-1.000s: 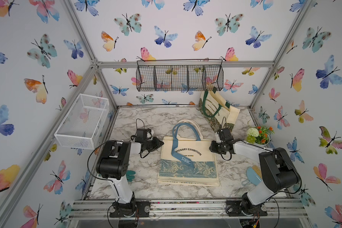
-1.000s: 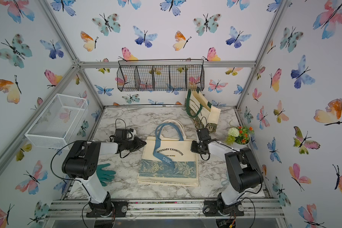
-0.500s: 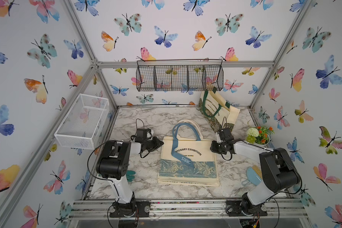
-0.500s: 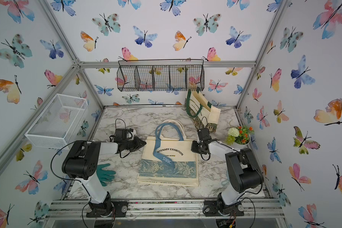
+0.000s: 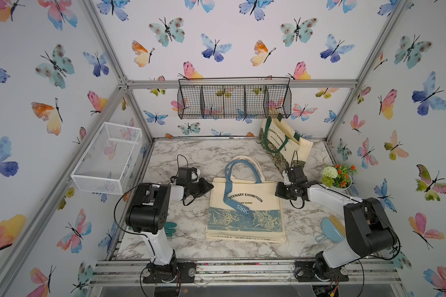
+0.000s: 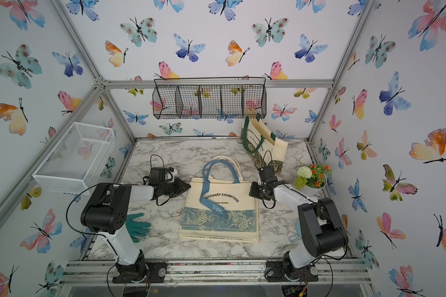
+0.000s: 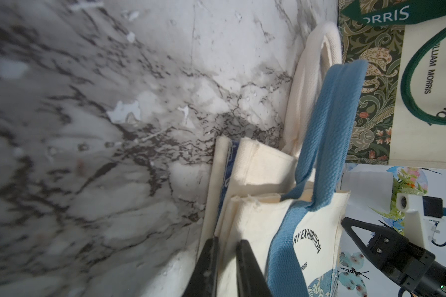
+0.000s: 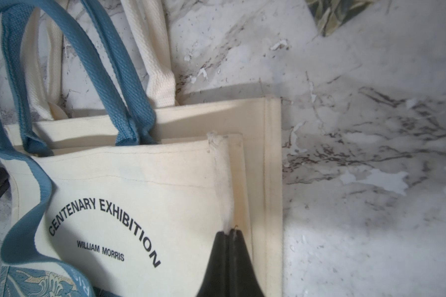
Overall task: Put away the canvas bag
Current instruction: Adjust the canvas bag at the center of the board.
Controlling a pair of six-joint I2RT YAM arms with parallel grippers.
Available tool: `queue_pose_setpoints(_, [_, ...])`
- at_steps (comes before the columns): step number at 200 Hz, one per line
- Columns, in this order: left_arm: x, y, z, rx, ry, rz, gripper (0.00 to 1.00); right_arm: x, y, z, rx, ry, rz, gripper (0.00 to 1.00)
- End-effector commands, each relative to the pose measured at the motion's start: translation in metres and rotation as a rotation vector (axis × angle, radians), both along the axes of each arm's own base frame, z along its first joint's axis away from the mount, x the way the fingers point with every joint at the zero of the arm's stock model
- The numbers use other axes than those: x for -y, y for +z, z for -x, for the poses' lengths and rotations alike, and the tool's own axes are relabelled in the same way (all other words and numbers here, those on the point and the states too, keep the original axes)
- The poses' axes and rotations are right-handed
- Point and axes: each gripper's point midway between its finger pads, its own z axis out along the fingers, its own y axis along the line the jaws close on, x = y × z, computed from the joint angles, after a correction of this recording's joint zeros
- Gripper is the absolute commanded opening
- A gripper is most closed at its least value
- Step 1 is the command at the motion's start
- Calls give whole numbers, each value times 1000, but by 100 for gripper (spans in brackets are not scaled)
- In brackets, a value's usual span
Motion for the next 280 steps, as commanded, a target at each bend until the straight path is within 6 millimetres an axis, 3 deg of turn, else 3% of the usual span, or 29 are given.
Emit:
queue_pose_setpoints(1, [18, 23, -6, 63, -60, 55, 18, -12, 19, 0, 24, 32, -59, 1])
queue_pose_setpoints(153, [30, 23, -8, 54, -77, 68, 20, -11, 57, 6, 95, 26, -93, 1])
queue_pose_setpoints(280, [31, 20, -9, 50, -84, 70, 19, -6, 63, 20, 127, 26, -110, 1])
